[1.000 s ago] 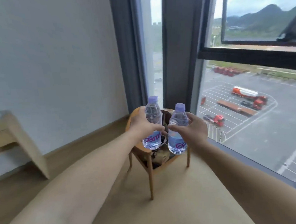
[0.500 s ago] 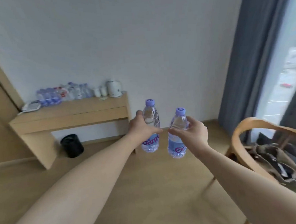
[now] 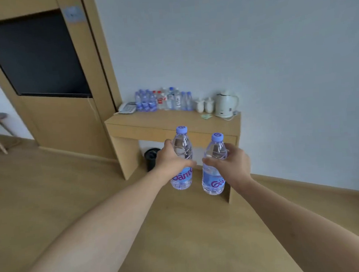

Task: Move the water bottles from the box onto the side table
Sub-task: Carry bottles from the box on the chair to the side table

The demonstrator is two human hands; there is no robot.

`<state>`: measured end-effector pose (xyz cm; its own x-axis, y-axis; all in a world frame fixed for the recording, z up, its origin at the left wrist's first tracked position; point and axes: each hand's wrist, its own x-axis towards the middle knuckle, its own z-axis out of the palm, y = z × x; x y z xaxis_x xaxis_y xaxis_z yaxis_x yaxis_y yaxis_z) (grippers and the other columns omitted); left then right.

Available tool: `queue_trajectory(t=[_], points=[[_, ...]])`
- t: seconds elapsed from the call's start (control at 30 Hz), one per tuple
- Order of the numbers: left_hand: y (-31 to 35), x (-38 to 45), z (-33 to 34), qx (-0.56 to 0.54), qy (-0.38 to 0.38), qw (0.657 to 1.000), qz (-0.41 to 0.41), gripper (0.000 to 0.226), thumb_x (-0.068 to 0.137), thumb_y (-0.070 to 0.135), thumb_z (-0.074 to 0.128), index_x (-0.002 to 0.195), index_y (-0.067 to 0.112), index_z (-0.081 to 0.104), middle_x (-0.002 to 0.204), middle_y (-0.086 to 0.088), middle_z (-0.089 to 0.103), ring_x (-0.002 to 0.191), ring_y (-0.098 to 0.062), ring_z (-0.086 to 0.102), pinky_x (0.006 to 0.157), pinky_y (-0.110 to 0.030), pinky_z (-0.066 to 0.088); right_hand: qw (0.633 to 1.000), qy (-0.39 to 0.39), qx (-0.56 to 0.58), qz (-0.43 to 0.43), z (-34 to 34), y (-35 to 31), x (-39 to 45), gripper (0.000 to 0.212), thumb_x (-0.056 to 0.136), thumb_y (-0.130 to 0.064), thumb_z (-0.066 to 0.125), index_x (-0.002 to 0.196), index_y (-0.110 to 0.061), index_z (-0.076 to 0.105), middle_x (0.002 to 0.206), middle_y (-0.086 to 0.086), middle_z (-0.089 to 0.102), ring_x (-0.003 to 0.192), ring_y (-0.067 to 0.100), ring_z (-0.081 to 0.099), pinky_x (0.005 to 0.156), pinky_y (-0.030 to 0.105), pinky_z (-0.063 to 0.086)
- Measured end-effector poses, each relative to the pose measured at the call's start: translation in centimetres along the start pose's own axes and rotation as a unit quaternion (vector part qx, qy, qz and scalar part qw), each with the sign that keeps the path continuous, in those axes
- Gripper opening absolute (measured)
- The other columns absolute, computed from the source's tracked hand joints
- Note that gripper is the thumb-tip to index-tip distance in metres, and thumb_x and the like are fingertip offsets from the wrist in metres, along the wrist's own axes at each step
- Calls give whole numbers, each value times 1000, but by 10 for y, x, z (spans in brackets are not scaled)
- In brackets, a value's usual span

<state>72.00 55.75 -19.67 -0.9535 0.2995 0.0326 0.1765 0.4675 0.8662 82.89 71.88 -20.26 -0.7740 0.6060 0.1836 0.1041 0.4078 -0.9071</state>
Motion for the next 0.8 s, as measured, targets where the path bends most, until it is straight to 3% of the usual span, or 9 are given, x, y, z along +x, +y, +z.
queue_trajectory(t=[0.17,0.33,0.47,0.8], points=[[3,118,-34,21,45,999,-18,78,50,37,95,111,25,47,103,8,65,93,-13,65,82,-35,56,999,-45,6,0,68,-22,123,56,52,-51,80,102,-30,68,86,-11,73,83,13,69,80,40,56],[-4,215,-54,13,72,997,-36,76,56,33,95,114,24,48,107,8,64,99,-16,64,86,-37,55,997,-73,25,-5,128,-36,220,48,56,-46,83,99,-31,67,84,-10,73,81,13,70,78,41,58],[-23,289,-54,19,70,996,-44,80,54,40,96,115,23,48,104,10,63,99,-16,64,87,-38,56,996,-89,17,0,176,-31,281,58,55,-49,81,108,-30,67,88,-11,74,83,13,69,78,41,58],[-88,501,-61,29,5,999,-39,83,48,45,92,114,26,45,106,7,64,98,-17,64,85,-41,57,997,-67,-9,44,302,-1,443,54,50,-47,82,100,-33,66,87,-14,72,81,9,68,79,41,57]])
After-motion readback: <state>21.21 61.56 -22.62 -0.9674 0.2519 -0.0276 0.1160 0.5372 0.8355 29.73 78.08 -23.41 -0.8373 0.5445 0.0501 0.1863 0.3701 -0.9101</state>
